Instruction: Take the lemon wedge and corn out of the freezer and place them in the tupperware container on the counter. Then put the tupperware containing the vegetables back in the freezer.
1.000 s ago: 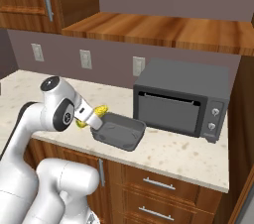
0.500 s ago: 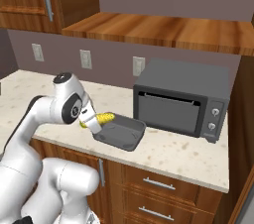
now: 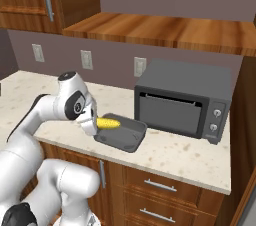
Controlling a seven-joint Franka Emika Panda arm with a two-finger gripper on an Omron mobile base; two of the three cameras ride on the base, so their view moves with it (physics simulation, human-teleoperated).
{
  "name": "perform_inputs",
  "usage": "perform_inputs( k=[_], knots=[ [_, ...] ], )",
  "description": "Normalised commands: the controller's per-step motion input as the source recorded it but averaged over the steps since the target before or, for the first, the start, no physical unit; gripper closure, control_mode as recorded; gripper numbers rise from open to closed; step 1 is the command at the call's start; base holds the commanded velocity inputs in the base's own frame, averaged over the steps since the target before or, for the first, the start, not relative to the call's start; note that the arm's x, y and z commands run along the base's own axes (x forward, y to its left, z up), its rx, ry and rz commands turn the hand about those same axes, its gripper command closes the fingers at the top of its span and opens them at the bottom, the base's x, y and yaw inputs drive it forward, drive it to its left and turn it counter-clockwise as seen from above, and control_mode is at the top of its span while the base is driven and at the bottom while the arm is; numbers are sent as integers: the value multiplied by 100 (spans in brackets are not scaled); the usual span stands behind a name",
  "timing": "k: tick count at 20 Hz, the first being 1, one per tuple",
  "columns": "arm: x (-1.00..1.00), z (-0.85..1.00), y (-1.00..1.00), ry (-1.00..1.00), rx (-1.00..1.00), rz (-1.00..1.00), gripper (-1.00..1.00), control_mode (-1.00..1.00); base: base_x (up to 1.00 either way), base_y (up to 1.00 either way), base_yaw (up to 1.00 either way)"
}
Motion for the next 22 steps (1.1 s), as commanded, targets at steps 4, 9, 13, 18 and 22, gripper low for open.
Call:
perform_inputs(
  k=[4,9,13,18,22],
  knots=[
    [23,-1,-24,2,9,-23,100,-100,0,0,0],
    [30,-8,-21,0,8,-12,100,-100,0,0,0],
    [22,-28,-2,0,4,-7,100,-100,0,0,0],
    [19,-32,0,0,2,-6,100,-100,0,0,0],
    [22,-29,0,0,0,-5,100,-100,0,0,0]
  ],
)
